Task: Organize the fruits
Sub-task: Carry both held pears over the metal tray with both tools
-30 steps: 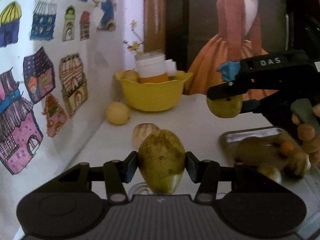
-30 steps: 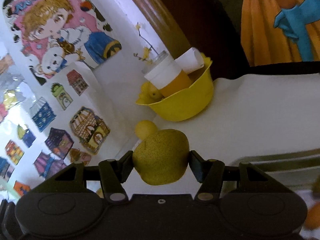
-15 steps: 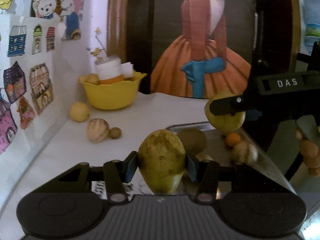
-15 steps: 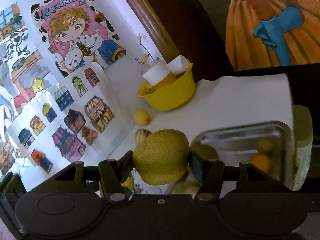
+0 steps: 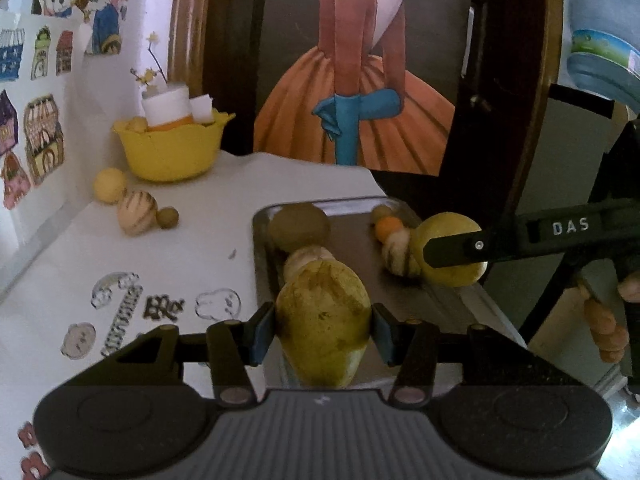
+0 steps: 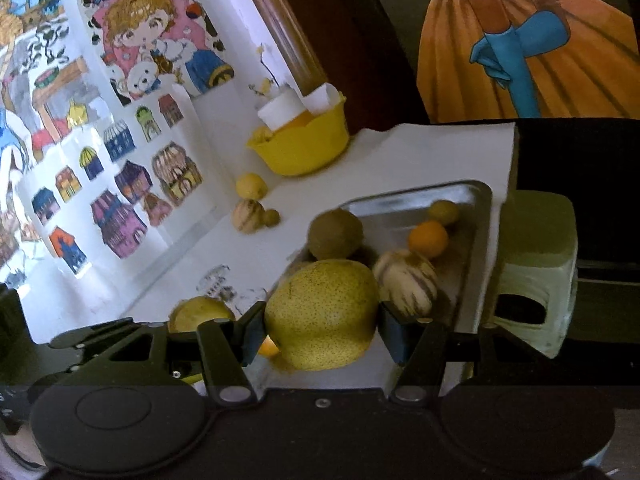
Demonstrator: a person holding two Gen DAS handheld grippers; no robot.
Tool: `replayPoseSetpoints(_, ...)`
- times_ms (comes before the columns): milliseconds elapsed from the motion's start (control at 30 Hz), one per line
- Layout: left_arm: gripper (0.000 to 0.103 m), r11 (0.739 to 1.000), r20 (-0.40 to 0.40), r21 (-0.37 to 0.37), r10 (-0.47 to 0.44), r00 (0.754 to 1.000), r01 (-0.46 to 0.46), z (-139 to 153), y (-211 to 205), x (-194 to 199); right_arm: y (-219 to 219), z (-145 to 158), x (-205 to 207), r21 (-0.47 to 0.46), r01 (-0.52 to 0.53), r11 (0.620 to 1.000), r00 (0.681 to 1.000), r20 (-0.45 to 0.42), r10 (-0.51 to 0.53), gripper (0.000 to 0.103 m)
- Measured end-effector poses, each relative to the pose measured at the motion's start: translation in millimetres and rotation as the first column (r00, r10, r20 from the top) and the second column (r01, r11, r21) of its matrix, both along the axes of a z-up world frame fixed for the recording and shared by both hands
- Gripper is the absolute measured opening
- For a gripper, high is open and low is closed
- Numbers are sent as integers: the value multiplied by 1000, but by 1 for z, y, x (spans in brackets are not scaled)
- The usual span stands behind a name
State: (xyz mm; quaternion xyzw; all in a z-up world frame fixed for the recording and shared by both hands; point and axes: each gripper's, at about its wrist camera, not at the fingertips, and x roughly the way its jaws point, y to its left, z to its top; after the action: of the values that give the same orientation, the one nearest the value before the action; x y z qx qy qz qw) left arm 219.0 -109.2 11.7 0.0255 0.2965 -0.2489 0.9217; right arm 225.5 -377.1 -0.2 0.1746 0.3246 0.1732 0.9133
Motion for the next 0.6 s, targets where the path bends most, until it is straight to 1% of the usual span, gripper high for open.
replayPoseSetpoints(267,55,999,-35,16,-31,999,31,-12,-4,-9,2,-20,-4,-66,-8,998,1000,-11,8,61)
replayPoseSetpoints(433,55,998,-48,32,-49,998,51,-16,-7,-8,2,-23,-5,-108,-13,994,1000,-1,13,61)
replayPoseSetpoints(600,55,995,-58,68,-65,996,69,-19,-11,-7,1,-27,-3,-135,-17,991,1000,-11,16,61)
